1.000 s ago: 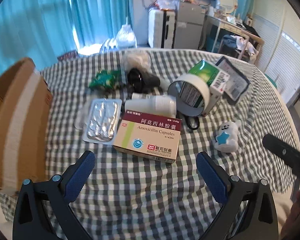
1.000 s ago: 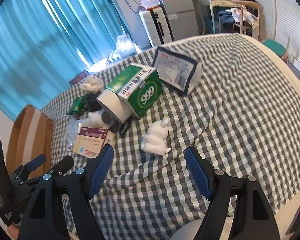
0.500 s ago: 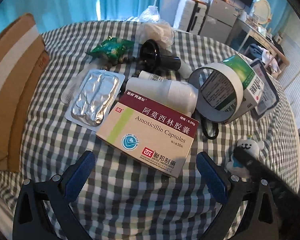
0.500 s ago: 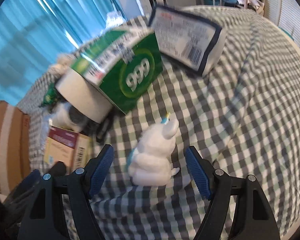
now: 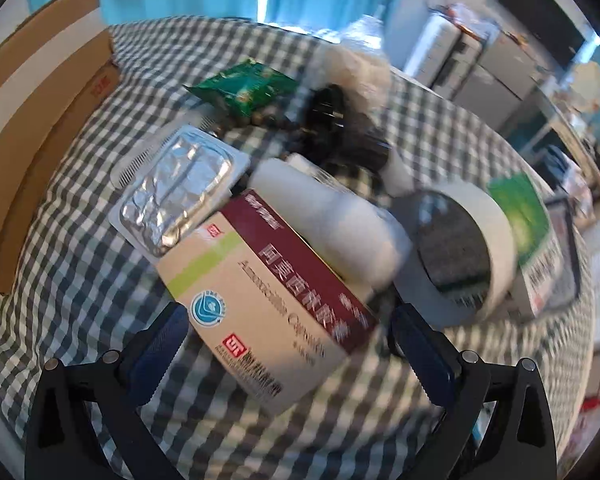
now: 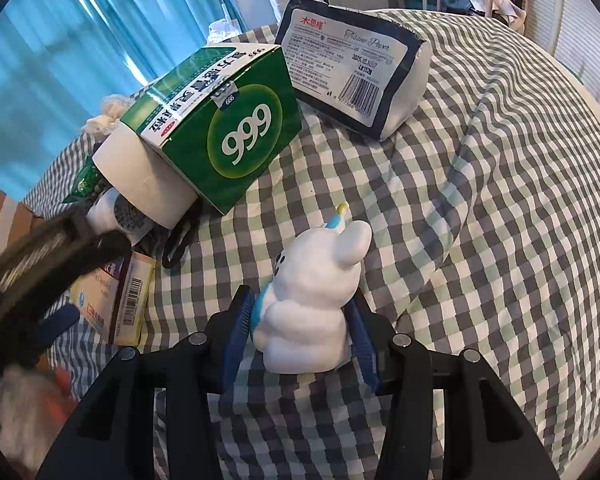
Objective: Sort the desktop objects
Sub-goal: 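Grasp the white bunny figurine with the right tool while the left tool grasps the Amoxicillin box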
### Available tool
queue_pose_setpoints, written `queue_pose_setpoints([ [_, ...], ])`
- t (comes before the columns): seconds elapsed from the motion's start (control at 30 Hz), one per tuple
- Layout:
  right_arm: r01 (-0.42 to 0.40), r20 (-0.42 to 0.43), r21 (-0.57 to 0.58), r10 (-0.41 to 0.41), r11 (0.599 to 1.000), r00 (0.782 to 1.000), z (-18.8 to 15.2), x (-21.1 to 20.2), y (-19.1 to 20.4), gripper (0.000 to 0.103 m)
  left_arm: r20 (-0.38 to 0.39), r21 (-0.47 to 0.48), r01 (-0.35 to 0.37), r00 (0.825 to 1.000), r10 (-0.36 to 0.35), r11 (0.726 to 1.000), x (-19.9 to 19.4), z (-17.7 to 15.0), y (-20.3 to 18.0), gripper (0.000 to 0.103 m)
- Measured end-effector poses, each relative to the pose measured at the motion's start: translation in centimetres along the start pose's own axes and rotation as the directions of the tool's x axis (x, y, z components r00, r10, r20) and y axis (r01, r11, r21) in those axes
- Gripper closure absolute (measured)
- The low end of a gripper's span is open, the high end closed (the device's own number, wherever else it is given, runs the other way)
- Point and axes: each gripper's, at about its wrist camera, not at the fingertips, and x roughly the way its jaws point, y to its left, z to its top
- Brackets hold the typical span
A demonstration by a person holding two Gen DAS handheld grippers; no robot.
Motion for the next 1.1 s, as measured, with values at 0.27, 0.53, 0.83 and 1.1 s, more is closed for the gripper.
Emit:
queue_pose_setpoints([
  [0.27,-0.016,-0.003,0.006,0.016,1.000,1.000,-0.4,-0.4,-0.7,0.056,-0.030,0.150,-0.033,0.999,0.038,0.988,1.1,0.6,2.2,0.000],
  [0.53,-0.013,0.009,0.001,0.013,1.000,1.000,-0.8,-1.4,-1.0,0.056,-0.165,-0.020,-0.005,0.986,0.002,1.000,2.4,0.5,7.8,0.000],
  [0.83,-0.023,-0.002,-0.008,0.023,1.000,1.000,-1.0,-1.5,-1.5,0.056,-0.090,0.085,-0.031,0.995,0.039,0.996,3.6,2.9,6.2,0.013],
  [1.1,-0.050,-0.012,-0.027,0.050,0.998,0.999,-1.1,-2.3,-0.4,0.056,-0.110,0.091,0.068,0.992,-0.058,0.994,1.6,2.1,9.4,0.023],
])
